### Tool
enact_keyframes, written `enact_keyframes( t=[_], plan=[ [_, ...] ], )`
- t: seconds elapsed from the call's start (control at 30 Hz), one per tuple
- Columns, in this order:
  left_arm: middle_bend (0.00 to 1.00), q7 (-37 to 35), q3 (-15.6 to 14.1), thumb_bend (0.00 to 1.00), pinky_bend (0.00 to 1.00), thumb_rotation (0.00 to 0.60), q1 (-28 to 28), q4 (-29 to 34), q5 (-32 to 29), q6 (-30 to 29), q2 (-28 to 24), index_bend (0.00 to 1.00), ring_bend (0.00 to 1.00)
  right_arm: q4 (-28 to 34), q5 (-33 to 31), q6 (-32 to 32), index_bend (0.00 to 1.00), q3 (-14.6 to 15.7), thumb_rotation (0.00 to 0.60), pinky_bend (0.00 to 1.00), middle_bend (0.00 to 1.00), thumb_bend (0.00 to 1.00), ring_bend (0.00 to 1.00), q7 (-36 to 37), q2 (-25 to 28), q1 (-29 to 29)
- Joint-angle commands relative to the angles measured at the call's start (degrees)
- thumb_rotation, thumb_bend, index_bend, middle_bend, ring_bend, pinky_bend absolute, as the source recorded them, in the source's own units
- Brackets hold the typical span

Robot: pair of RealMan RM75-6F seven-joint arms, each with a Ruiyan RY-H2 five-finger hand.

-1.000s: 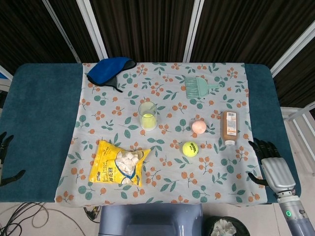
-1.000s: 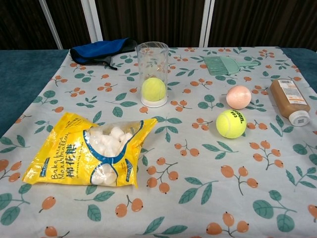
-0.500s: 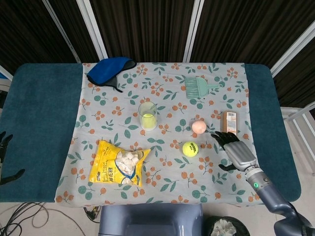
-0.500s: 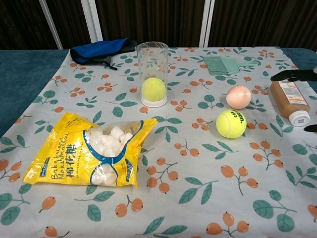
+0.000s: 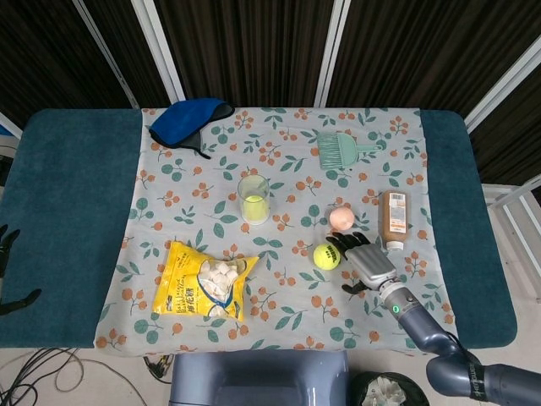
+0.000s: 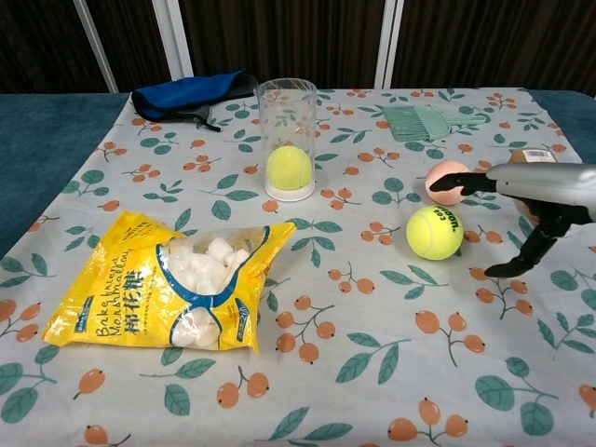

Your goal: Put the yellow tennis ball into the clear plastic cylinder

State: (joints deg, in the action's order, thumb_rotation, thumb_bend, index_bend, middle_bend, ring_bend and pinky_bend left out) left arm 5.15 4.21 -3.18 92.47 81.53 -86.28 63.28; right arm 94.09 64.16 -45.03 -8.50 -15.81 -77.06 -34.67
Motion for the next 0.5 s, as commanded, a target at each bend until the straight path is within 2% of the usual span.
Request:
enact_keyframes(
  t=[0.03, 0.1, 0.23, 0.5],
  plan=[
    [0.0, 0.0, 0.1, 0.01, 0.0, 0.6, -0.1, -0.1, -0.1, 0.1, 0.0, 0.09, 0.0, -1.8, -1.5, 0.3, 0.08, -0.1, 0.6, 0.04, 0.1, 0.3, 0.15, -1.0, -2.1, -1.2],
    [0.0, 0.0, 0.1, 0.01, 0.0, 0.6, -0.1, -0.1, -0.2, 0.1, 0.1, 0.09, 0.0, -2.7, -1.8, 0.3, 0.11, -0.2, 0.6, 0.06, 0.12, 0.3, 0.18, -1.1, -3.3, -1.7],
    [0.0, 0.0, 0.2, 0.01, 0.0, 0.6, -0.1, -0.1, -0.5, 0.2, 0.1, 0.09, 0.0, -5.2, -2.7, -0.2, 0.23, -0.3, 0.6, 0.12, 0.22, 0.3, 0.28, -2.0, -5.9, -2.7],
    [0.0, -0.4, 0.3, 0.01, 0.0, 0.6, -0.1, -0.2, -0.5, 0.2, -0.1, 0.09, 0.0, -8.9, -2.0, -3.2, 0.48, -0.4, 0.6, 0.35, 0.39, 0.3, 0.47, -2.1, -10.4, -3.2]
  ],
)
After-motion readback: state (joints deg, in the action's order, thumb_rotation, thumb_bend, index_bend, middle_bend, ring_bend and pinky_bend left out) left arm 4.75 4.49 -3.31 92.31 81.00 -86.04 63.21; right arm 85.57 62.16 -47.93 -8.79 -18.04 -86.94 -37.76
